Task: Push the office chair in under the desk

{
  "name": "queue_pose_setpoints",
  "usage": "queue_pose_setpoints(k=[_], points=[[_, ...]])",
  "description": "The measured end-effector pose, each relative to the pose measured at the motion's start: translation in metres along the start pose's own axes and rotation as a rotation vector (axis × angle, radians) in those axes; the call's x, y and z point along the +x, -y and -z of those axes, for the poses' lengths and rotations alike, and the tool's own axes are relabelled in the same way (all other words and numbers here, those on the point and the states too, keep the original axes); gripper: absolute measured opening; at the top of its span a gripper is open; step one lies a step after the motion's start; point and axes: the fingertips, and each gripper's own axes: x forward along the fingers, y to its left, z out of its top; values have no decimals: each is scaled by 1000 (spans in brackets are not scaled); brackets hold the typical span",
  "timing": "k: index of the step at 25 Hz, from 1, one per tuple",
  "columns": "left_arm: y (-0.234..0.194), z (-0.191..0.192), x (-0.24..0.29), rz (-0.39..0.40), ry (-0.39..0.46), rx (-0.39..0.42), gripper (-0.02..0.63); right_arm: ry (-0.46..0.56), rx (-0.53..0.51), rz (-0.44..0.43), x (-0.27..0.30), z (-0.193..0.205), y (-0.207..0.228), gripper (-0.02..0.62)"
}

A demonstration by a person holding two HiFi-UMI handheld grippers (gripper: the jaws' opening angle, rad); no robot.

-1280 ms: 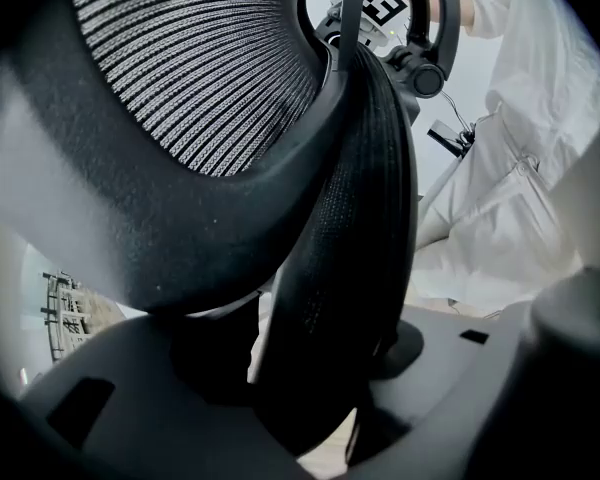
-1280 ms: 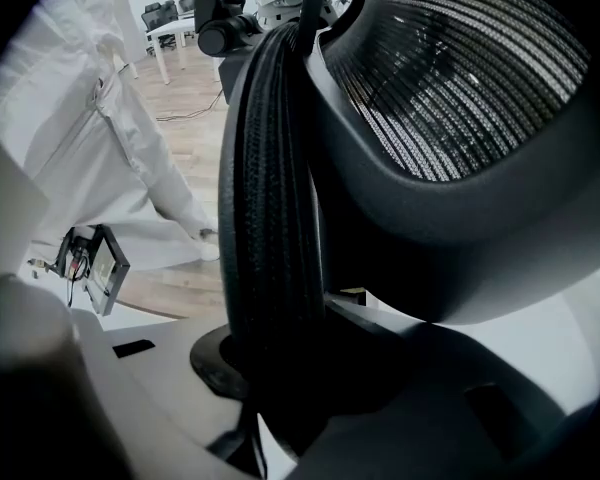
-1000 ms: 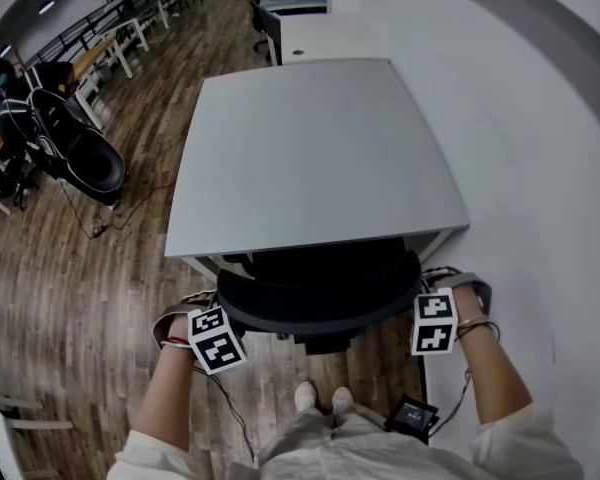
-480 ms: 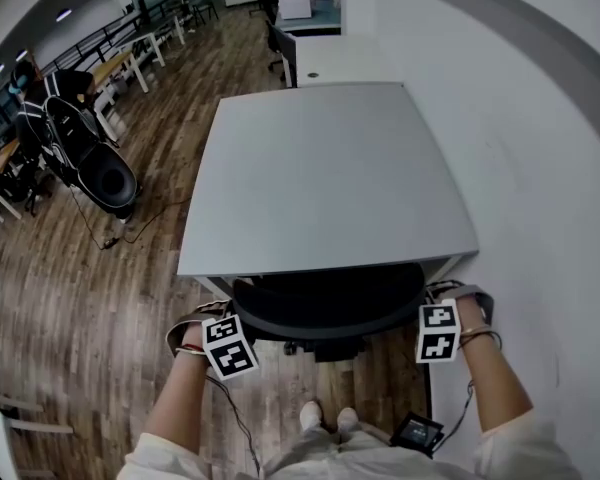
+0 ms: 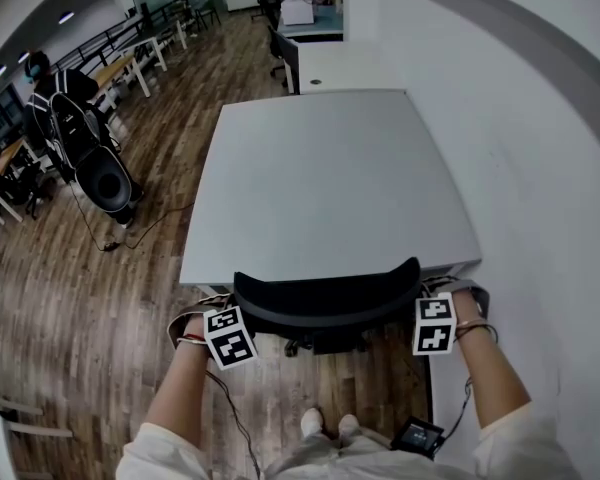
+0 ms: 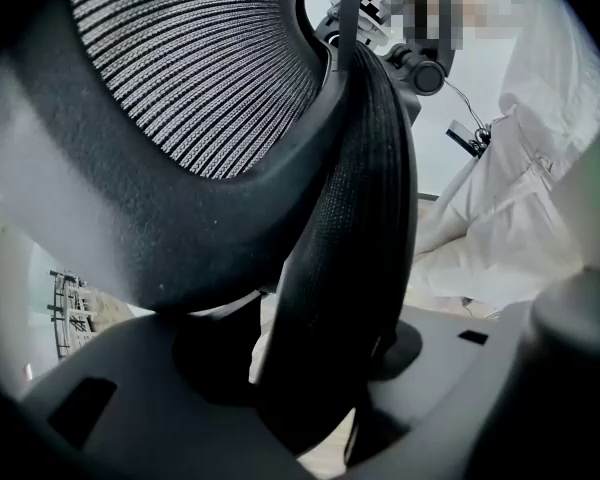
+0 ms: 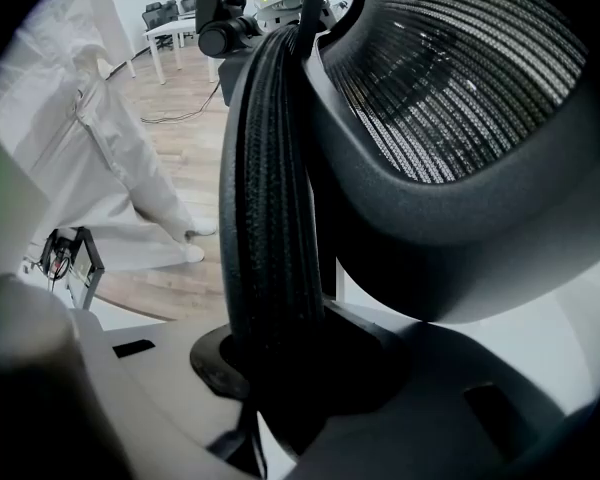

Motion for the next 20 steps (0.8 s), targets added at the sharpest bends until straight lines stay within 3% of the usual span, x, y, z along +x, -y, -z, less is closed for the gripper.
queue_pose_setpoints(k=[20], points=[[-51,2,10,6,5,11,218,4,7,23,15,-9,47,130]])
